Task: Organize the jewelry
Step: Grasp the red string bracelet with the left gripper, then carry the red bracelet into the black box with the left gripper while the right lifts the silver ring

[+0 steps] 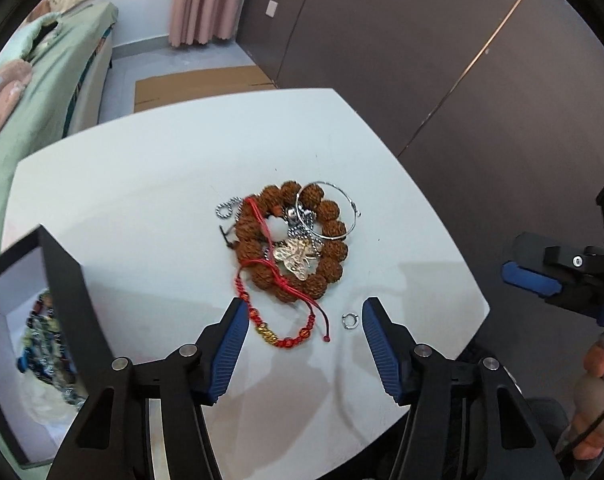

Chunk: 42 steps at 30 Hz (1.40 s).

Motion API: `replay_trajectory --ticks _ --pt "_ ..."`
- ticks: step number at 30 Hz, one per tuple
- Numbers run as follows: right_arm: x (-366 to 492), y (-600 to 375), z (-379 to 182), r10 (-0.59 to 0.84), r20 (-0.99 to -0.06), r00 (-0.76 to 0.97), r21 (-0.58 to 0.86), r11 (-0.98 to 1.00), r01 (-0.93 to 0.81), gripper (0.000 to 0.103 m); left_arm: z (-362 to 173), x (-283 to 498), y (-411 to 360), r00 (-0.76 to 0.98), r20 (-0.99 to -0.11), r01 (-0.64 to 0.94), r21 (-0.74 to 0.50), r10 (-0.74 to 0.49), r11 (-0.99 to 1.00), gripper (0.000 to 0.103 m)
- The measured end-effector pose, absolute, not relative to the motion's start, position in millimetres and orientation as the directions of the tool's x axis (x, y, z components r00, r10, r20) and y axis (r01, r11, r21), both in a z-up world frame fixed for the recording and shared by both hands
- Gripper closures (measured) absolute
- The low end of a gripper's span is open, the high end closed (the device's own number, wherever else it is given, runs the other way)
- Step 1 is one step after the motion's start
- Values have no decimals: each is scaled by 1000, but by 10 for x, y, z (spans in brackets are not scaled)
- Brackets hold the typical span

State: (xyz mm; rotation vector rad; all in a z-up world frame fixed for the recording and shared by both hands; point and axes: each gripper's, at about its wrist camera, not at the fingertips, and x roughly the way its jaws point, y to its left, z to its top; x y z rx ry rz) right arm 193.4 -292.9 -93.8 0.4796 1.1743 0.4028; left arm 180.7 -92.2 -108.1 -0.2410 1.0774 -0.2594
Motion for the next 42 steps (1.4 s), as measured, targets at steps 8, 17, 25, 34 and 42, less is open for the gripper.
replay_trajectory --ticks 8,17,25,34,42 --pt "1969 -2966 -995 506 -801 321 519 853 -50 28 -1222 1817 -1133 446 -856 108 -237 -260 966 45" --pt "2011 -2857 -1103 484 -822 298 492 869 -56 28 -1366 1822 -1248 455 -876 113 -121 -160 986 94" --pt "2048 -2631 -1232 461 -846 268 457 886 -81 28 -1054 1762 -878 495 -827 69 -267 -265 961 97" --pt "2027 -2285 -1355 439 -872 216 412 897 -156 43 -712 1707 -500 564 -771 29 -340 -296 940 97" --pt "2001 -2047 -1441 392 -901 184 355 912 -204 61 -536 1624 -252 607 -734 15 -372 -304 928 97"
